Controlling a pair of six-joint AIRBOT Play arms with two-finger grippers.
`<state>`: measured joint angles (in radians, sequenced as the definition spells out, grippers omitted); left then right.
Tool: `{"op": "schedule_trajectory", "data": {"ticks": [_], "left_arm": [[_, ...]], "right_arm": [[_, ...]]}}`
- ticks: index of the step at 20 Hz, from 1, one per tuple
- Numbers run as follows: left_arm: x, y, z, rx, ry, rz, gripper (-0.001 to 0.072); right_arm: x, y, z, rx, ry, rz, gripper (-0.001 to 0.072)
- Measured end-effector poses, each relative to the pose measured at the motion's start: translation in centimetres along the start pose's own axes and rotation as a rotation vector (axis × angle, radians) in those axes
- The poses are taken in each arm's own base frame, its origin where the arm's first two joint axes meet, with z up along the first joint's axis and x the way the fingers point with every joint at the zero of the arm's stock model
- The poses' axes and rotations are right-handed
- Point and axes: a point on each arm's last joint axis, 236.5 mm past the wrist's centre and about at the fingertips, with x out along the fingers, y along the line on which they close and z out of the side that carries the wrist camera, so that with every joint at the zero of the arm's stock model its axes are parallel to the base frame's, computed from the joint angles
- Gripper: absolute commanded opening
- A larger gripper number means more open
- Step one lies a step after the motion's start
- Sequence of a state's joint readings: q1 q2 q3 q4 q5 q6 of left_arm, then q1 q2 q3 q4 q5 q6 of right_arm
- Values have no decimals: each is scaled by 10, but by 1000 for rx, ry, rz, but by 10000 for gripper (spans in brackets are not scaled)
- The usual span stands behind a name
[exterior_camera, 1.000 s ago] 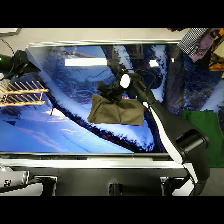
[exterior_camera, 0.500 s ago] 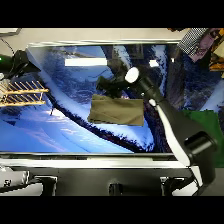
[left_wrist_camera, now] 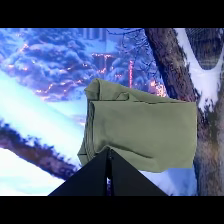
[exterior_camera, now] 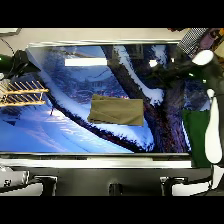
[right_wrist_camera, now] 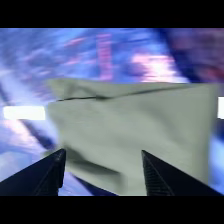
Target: Fold the clothes and pants, and hang the long-sleeved shirts on hangers.
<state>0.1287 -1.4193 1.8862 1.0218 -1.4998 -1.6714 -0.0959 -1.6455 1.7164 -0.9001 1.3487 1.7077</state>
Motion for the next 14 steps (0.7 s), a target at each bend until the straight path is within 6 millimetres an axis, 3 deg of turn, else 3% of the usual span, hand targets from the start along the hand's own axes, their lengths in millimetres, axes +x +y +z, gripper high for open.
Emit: {"op": "schedule_trajectory", "data": {"ticks": [3, 7, 11, 14], "left_arm": [[0, 0, 0, 12, 0, 0, 19], [0, 0, 0, 19, 0, 0, 19], [0, 0, 1, 22, -3, 0, 19], [1, 0, 3, 21, -10, -1, 19]], "right_arm": [[13, -51, -12, 48, 64, -7, 561], [59, -91, -48, 100, 173, 31, 559], [94, -106, -83, 131, 250, 75, 550], [112, -104, -95, 117, 263, 84, 547]]}}
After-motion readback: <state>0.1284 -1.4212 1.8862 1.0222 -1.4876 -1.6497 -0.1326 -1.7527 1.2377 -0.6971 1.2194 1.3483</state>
